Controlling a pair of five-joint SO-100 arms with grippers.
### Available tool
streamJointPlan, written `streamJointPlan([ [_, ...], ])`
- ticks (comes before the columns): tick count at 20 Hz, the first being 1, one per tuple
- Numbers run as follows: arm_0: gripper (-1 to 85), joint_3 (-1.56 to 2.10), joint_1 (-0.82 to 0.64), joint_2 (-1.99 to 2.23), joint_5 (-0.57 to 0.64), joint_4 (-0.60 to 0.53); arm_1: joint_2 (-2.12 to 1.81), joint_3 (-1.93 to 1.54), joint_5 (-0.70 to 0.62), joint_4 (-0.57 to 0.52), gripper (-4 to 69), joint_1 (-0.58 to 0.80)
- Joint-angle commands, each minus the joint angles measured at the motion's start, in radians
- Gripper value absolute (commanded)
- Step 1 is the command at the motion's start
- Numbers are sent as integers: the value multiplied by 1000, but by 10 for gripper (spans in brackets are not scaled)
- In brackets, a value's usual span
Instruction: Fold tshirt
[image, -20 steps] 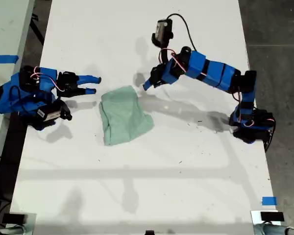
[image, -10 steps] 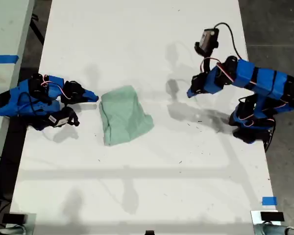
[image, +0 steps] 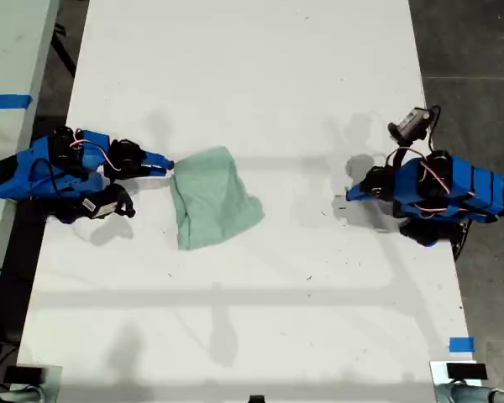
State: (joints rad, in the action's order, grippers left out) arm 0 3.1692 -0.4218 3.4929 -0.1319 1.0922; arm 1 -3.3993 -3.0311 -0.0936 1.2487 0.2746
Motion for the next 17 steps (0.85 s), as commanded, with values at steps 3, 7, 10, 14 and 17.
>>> streamJointPlan([
  [3, 118, 12, 5, 104, 14, 6, -89, -32, -146, 32, 56, 23],
  [7, 120, 12, 5, 104, 14, 6, -92, -31, -746, 37, 46, 12],
  [10, 120, 12, 5, 104, 14, 6, -92, -31, -747, 37, 42, 14],
  [14, 120, 12, 5, 104, 15, 6, -92, -31, -747, 37, 41, 14],
  [17, 120, 12, 5, 104, 15, 6, -92, -31, -747, 37, 40, 14],
])
